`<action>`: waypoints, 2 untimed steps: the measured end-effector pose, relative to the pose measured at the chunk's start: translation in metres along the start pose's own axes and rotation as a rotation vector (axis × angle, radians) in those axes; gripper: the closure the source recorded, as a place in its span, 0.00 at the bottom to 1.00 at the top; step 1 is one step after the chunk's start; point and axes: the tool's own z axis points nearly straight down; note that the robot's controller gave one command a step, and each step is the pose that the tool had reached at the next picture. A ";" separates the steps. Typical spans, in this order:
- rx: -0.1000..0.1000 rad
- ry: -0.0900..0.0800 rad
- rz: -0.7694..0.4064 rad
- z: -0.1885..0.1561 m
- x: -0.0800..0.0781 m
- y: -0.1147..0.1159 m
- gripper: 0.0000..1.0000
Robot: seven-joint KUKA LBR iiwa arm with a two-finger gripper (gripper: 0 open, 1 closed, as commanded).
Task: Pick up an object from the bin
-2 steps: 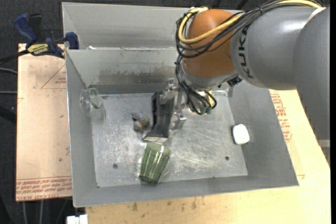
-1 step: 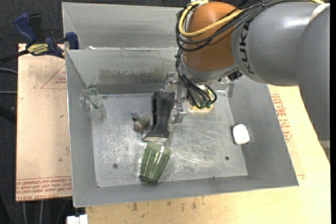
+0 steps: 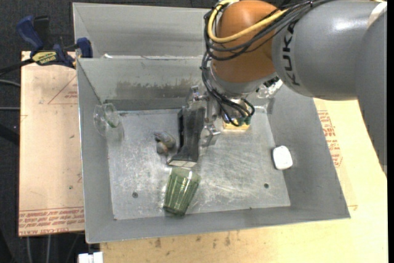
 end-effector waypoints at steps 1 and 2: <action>0.003 -0.016 -0.170 0.018 0.007 0.005 0.00; -0.007 0.002 -0.060 0.083 0.005 0.008 1.00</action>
Offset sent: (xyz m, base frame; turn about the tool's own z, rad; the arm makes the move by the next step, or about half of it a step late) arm -0.0109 0.0013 -0.0962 -0.0565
